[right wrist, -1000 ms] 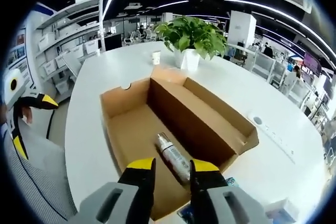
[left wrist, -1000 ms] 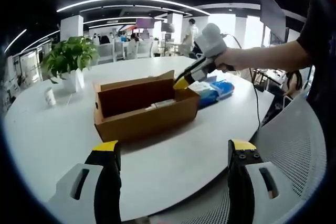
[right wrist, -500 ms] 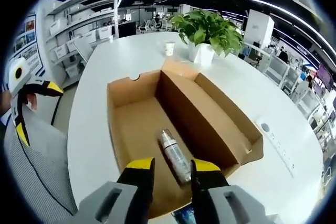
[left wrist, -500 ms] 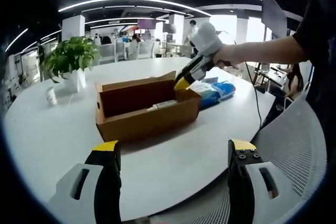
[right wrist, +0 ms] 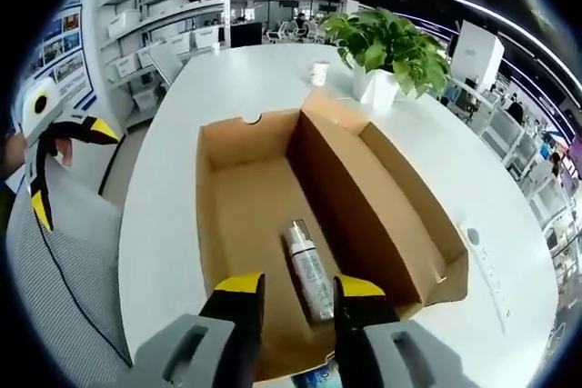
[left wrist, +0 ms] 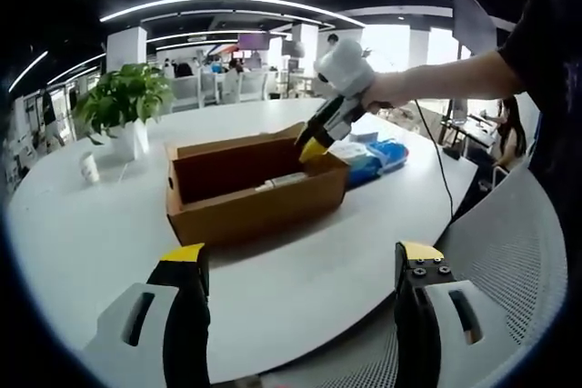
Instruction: Operate the shoe box by opening the lid, removing the specified soft item, and placing it in the target area until the item is outside and the box remains undamaged.
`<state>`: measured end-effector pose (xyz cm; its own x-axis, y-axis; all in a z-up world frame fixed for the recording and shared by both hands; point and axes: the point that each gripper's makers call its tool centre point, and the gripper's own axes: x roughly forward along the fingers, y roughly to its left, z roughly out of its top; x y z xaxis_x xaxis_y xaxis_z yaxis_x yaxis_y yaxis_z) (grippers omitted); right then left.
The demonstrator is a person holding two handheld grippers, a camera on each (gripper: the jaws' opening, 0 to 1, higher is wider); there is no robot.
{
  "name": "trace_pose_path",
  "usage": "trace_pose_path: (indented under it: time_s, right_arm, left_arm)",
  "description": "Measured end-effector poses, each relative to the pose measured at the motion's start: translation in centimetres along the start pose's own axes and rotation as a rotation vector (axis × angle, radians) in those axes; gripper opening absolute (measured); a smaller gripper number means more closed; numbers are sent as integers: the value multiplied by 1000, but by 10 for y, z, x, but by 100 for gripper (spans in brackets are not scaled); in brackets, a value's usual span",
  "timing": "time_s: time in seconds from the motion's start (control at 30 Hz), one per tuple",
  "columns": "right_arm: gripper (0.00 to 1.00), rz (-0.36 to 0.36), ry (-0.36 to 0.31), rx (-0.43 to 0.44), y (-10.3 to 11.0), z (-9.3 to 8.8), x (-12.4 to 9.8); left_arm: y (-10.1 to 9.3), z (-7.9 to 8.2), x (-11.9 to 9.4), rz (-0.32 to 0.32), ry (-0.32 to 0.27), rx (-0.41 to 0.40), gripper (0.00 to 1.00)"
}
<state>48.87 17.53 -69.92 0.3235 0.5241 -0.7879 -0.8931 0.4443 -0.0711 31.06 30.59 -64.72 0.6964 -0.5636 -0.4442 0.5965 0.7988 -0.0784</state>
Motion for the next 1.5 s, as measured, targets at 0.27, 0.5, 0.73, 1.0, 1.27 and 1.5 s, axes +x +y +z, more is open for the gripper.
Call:
trace_pose_path:
  time_s: [0.27, 0.5, 0.73, 1.0, 1.27, 1.5]
  right_arm:
    - [27, 40, 18, -37, 4, 2, 10]
    - [27, 75, 29, -80, 8, 8, 18]
    - [27, 96, 56, -145, 9, 8, 27]
    - [26, 110, 72, -181, 6, 10, 37]
    - [26, 130, 83, -194, 4, 12, 50]
    - [26, 137, 102, -217, 3, 16, 60]
  left_arm:
    - [2, 0, 0, 6, -3, -5, 83]
    - [2, -1, 0, 7, 1, -7, 83]
    - [1, -3, 1, 0, 15, -4, 83]
    - [1, -3, 1, 3, 15, -11, 83]
    - [3, -4, 1, 8, 17, -16, 83]
    - [3, -5, 2, 6, 24, -21, 83]
